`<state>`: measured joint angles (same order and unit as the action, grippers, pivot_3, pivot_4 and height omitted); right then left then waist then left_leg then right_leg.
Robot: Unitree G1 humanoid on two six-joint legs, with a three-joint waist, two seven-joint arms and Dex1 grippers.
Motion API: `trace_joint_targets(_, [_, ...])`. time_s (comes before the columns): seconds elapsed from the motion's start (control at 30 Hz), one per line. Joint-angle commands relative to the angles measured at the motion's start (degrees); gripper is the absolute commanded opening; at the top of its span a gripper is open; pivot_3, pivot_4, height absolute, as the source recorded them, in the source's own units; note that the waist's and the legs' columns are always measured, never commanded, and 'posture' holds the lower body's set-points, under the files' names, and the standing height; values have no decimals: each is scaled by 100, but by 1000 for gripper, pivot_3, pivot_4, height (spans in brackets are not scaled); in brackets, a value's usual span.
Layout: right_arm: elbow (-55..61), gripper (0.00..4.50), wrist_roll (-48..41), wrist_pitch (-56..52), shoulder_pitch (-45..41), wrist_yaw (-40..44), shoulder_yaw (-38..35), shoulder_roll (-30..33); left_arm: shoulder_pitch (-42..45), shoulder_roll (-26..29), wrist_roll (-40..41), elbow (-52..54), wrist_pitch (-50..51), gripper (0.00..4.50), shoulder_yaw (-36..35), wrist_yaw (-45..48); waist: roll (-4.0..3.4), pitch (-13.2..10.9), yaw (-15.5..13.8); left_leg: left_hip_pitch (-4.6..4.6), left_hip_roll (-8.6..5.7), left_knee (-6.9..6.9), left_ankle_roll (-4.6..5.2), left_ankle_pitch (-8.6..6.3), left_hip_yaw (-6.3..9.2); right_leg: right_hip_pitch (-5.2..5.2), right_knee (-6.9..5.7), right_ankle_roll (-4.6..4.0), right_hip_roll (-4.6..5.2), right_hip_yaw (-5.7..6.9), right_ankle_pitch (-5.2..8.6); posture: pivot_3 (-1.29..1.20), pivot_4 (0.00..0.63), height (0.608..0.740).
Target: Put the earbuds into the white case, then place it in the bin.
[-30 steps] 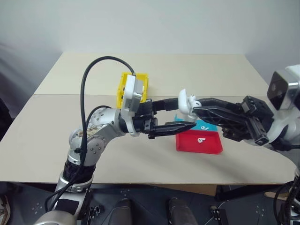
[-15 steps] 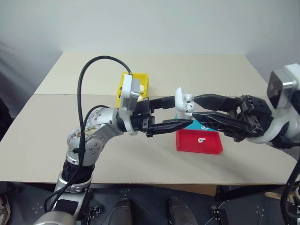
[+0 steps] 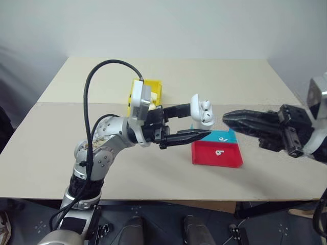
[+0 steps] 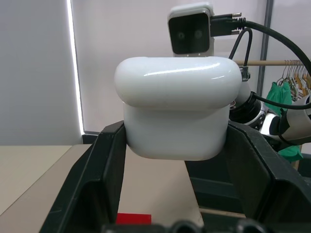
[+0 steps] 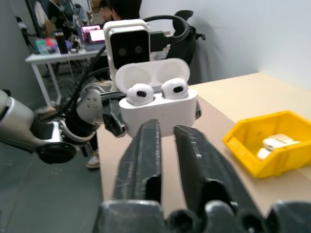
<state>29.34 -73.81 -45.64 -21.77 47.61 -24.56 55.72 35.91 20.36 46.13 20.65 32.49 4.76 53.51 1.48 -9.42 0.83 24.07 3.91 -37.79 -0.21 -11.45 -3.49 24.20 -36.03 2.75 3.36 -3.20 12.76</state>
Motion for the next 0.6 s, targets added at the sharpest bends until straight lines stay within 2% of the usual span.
trace_joint_targets(0.03, [-310,58,433,237,-587,292,140,292,141,-87,-113,-81,-167,2746,56,56,0,0,4,0,0,0,0,0,0,0,1,-5,0,1,3,0,150,740])
trace_joint_targets(0.1, [-466,58,719,277,-957,397,391,364,152,-120,-175,-132,-179,2746,92,84,1,0,2,1,0,1,0,0,-1,2,2,-7,0,0,5,0,150,740])
trace_joint_targets(0.27, [-824,58,2182,585,-2781,712,1837,352,248,-210,-359,-341,-158,2746,259,149,-7,2,21,4,1,2,1,-1,-8,16,-3,-4,-2,-9,2,0,150,740])
trace_joint_targets(0.37, [-1027,58,2957,908,-3601,1121,2641,39,329,-283,-490,-520,-180,2746,352,181,-8,3,19,6,2,5,1,-1,-6,19,-2,-4,-2,-6,2,0,150,740])
trace_joint_targets(0.6, [-1344,58,3858,1619,-4160,2145,3275,-377,439,-491,-866,-800,-295,2746,519,85,-8,3,-45,22,-1,3,4,-2,-4,22,5,-26,2,1,-15,0,150,740])
